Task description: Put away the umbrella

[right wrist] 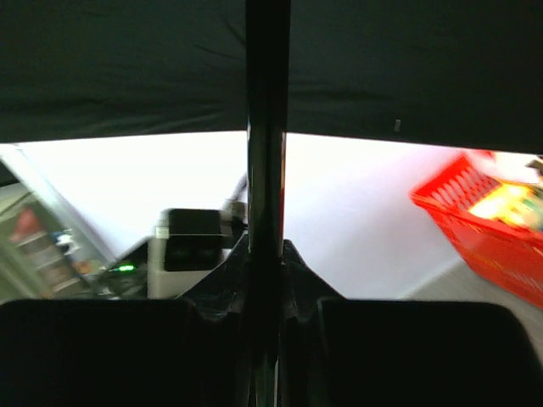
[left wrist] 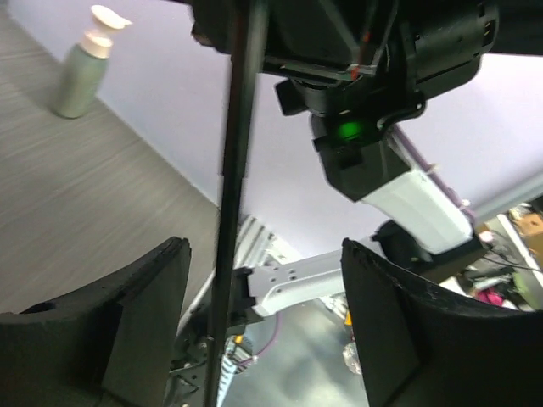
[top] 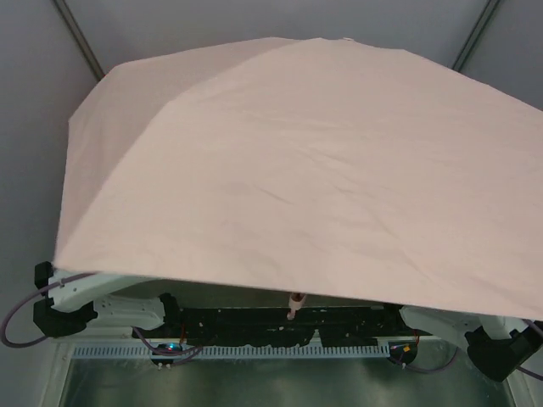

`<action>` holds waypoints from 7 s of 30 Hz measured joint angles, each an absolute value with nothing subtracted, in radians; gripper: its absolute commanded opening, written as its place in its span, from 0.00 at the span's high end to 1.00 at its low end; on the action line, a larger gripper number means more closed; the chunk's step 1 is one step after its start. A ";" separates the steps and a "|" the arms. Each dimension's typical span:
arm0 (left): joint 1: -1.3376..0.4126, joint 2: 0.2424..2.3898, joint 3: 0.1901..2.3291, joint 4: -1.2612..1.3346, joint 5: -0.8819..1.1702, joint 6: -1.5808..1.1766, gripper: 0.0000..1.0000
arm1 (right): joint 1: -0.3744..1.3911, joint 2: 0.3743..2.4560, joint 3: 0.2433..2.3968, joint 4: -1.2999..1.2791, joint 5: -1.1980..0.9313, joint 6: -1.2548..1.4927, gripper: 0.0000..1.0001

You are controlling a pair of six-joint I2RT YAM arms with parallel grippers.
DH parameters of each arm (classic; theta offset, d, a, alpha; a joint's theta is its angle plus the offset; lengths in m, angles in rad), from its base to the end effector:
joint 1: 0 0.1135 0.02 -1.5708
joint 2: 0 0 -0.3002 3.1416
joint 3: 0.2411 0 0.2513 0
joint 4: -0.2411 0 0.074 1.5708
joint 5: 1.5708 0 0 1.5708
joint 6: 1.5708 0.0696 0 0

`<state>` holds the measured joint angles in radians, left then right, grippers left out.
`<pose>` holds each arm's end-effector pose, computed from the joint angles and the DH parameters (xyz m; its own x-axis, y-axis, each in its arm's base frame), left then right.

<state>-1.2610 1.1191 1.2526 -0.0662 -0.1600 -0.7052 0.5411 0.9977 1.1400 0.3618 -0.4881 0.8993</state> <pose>0.0914 -0.2492 0.4851 -0.5624 -0.3420 -0.7528 0.6924 0.3029 -0.6549 0.1622 0.1356 0.5252 -0.3741 0.5819 -0.7221 -0.8261 0.1446 0.5446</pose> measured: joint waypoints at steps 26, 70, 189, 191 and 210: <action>-1.242 1.179 1.166 0.130 0.004 -0.798 1.00 | 0.541 0.986 1.284 0.228 -0.292 0.911 0.30; -1.229 1.220 1.133 0.221 0.025 -0.900 1.00 | 0.379 1.161 1.336 0.386 -0.207 1.265 0.76; -1.103 1.366 1.208 0.238 0.193 -1.067 1.00 | 0.244 1.254 1.341 0.268 -0.471 1.277 0.63; -1.105 1.366 1.210 0.227 0.209 -1.065 1.00 | 0.244 1.250 1.341 0.255 -0.486 1.262 0.70; -1.095 1.360 1.222 0.194 0.210 -1.048 1.00 | 0.227 1.235 1.341 0.216 -0.491 1.234 0.99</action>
